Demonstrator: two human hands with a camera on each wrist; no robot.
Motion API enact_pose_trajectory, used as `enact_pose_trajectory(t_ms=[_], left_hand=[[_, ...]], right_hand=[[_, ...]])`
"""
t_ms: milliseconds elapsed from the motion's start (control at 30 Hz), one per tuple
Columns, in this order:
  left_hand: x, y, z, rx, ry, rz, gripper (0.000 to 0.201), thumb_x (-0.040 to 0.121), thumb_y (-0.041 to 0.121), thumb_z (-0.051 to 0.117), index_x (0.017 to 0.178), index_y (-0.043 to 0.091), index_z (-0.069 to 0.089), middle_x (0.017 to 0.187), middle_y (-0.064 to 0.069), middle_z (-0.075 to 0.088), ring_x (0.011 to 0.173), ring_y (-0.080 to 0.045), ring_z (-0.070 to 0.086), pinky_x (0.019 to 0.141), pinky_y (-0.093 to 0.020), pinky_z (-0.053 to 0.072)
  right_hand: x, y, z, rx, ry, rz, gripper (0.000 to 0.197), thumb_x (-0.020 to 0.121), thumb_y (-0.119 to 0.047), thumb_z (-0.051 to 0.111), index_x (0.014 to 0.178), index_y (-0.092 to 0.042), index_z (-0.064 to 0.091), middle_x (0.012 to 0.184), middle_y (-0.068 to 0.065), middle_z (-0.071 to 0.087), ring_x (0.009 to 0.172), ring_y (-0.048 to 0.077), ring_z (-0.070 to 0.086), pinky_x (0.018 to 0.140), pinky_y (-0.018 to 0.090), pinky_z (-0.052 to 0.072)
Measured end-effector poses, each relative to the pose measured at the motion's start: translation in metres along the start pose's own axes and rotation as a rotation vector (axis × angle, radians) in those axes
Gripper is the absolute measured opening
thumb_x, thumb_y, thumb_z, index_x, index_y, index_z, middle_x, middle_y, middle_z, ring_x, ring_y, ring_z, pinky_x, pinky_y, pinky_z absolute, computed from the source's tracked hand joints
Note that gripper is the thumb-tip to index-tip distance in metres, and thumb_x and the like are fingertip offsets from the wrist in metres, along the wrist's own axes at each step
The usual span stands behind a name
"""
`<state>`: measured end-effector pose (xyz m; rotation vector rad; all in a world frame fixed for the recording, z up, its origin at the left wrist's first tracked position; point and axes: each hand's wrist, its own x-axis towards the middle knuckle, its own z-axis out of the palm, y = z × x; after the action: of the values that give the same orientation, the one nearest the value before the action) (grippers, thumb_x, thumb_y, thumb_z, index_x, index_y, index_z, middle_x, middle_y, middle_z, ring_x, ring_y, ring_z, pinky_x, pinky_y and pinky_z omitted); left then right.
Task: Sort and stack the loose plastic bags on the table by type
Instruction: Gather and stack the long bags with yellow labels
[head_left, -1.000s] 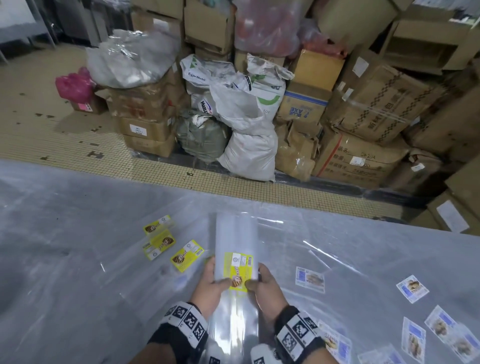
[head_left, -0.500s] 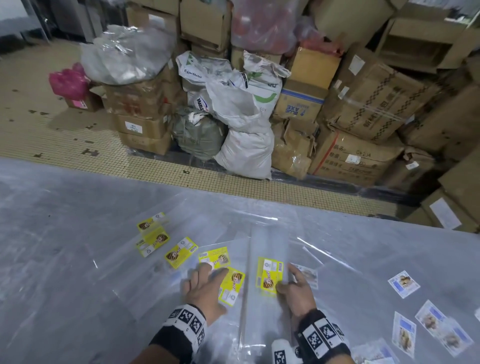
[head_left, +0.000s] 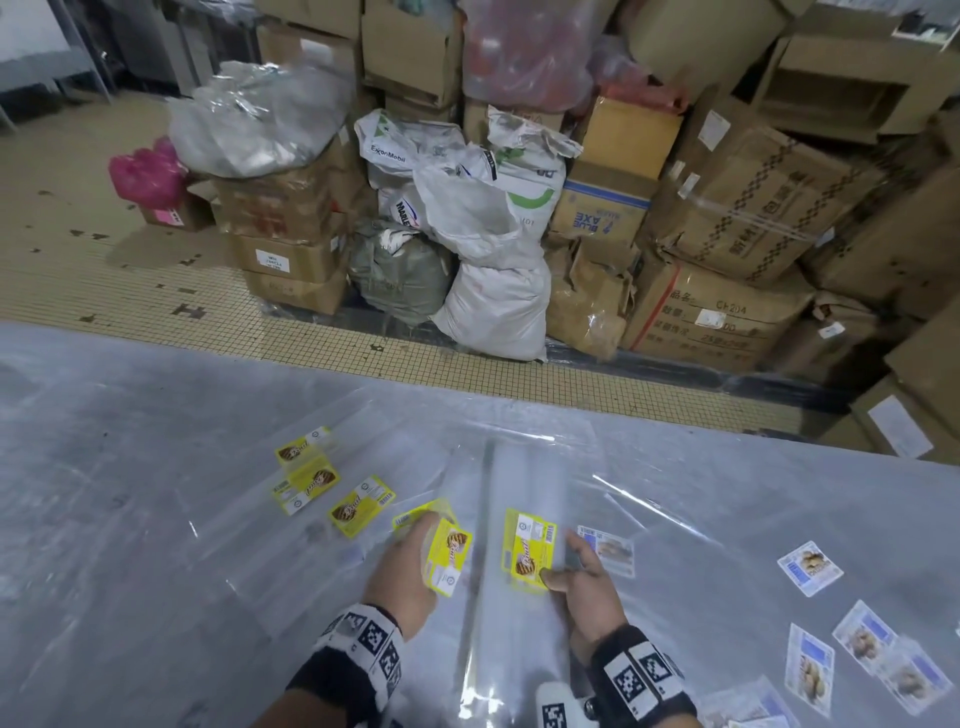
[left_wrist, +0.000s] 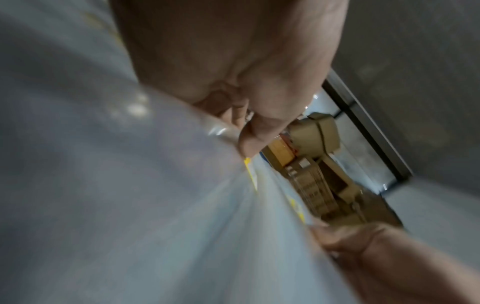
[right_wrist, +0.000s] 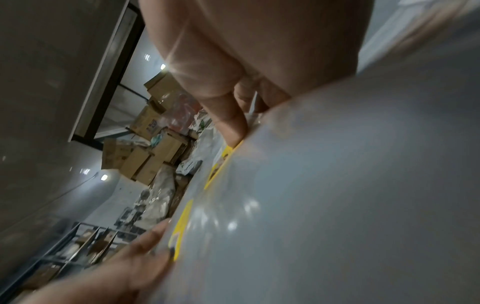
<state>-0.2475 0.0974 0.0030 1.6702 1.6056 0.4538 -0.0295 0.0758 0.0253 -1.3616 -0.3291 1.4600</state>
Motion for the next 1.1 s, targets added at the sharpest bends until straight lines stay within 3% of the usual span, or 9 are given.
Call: enact_pose_trajectory(t_ms=[133,267,367,533,633,733,833,967,1100], left_hand=[[-0.002,0.008,0.012,-0.659,0.014,-0.125,0.062,0.085,-0.019,0.047,0.119,0.033,0.047,0.105,0.005,0.059,0.077,-0.012,0.058,0.057,-0.014,0.048],[-0.006,0.012,0.023,-0.898,0.012,-0.161,0.033,0.082,0.002,0.063,0.108,0.022,0.064,0.096,0.005,0.072,0.094,-0.014,0.063,0.074,-0.016,0.048],[-0.013,0.019,0.025,-0.983,-0.044,-0.104,0.047,0.068,0.004,0.063,0.113,0.015,0.061,0.101,-0.001,0.075,0.096,-0.015,0.068,0.078,-0.020,0.051],[-0.007,0.023,0.025,-1.139,-0.116,-0.092,0.055,0.069,0.001,0.064,0.123,0.004,0.057,0.115,-0.021,0.069,0.103,-0.029,0.067,0.085,-0.031,0.053],[0.000,0.032,0.021,-1.172,-0.244,-0.089,0.052,0.073,0.003,0.063,0.125,0.002,0.057,0.120,-0.022,0.066,0.109,-0.033,0.064,0.093,-0.037,0.051],[0.015,0.038,0.018,-1.090,-0.352,-0.108,0.051,0.075,0.008,0.065,0.125,0.003,0.059,0.118,-0.018,0.068,0.106,-0.030,0.064,0.094,-0.036,0.049],[0.032,0.042,0.010,-0.758,-0.295,-0.081,0.033,0.083,0.018,0.069,0.115,0.012,0.068,0.106,-0.012,0.069,0.089,-0.016,0.061,0.085,-0.033,0.047],[0.057,0.031,-0.008,0.441,-0.008,0.025,0.066,0.084,0.036,0.065,0.145,0.028,0.039,0.150,0.003,0.035,0.136,-0.019,0.035,0.113,-0.030,0.028],[0.062,0.023,-0.012,0.573,-0.121,-0.058,0.086,0.084,0.045,0.064,0.153,0.029,0.015,0.161,0.006,0.008,0.147,-0.020,0.012,0.118,-0.038,0.020]], right_hand=[[0.004,0.017,0.019,-0.048,0.033,-0.001,0.065,0.069,0.034,0.038,0.114,-0.006,0.061,0.111,0.022,0.067,0.090,0.033,0.064,0.066,0.034,0.057],[0.000,0.025,0.038,-0.048,0.004,-0.023,0.059,0.070,0.034,0.034,0.113,0.002,0.059,0.105,0.019,0.066,0.086,0.031,0.062,0.064,0.029,0.056],[-0.003,0.030,0.046,-0.128,0.003,-0.053,0.055,0.073,0.032,0.036,0.115,0.002,0.058,0.096,0.014,0.067,0.084,0.033,0.064,0.061,0.022,0.054],[-0.004,0.014,0.042,-0.156,-0.020,-0.030,0.047,0.075,0.026,0.043,0.107,-0.003,0.064,0.094,0.018,0.072,0.080,0.029,0.065,0.068,0.032,0.054],[-0.003,-0.002,0.031,-0.113,-0.080,0.067,0.040,0.067,0.017,0.050,0.102,0.009,0.066,0.098,0.033,0.068,0.080,0.037,0.063,0.076,0.044,0.051],[0.004,-0.012,0.015,-0.094,-0.067,0.119,0.040,0.068,0.019,0.045,0.105,0.020,0.060,0.096,0.034,0.067,0.079,0.039,0.064,0.077,0.047,0.051],[0.006,-0.019,0.002,-0.039,-0.063,0.083,0.037,0.076,0.028,0.039,0.103,0.013,0.059,0.088,0.024,0.071,0.067,0.030,0.070,0.057,0.033,0.058],[0.013,-0.011,-0.011,0.011,0.006,0.099,0.043,0.074,0.029,0.036,0.102,0.002,0.057,0.086,0.024,0.068,0.064,0.030,0.068,0.055,0.034,0.057],[0.012,-0.003,-0.014,0.011,0.023,0.071,0.042,0.073,0.032,0.029,0.085,0.001,0.055,0.065,0.015,0.064,0.050,0.022,0.064,0.043,0.025,0.051]])
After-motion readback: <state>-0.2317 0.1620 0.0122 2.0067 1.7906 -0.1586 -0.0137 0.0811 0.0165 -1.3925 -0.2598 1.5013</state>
